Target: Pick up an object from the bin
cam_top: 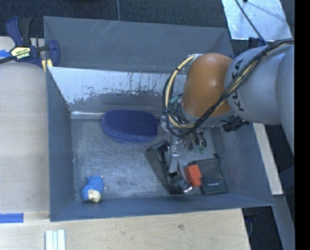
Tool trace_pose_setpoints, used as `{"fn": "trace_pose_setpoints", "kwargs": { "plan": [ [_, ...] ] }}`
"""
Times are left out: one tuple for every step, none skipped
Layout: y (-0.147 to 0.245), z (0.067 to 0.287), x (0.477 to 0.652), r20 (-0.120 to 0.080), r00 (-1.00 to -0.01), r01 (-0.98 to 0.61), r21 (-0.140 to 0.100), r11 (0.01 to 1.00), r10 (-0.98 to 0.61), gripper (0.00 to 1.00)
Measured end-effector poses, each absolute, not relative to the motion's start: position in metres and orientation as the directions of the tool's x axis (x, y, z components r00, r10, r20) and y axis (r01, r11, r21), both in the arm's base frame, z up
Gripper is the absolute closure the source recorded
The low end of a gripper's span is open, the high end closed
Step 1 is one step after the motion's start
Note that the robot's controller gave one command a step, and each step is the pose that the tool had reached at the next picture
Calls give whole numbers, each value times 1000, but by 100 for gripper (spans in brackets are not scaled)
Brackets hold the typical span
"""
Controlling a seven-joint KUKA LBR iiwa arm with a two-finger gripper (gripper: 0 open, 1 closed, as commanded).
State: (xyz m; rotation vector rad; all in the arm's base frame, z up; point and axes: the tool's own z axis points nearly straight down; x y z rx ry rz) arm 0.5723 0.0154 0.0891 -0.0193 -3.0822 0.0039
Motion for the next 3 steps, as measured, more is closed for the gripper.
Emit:
{"fn": "trace_pose_setpoints", "kwargs": {
  "plan": [
    [15,88,572,69,-988,141,-8,990,141,100],
    [15,88,571,73,-979,191,-13,981,192,100],
    [15,88,571,75,-969,234,-15,972,234,100]
  ]
}}
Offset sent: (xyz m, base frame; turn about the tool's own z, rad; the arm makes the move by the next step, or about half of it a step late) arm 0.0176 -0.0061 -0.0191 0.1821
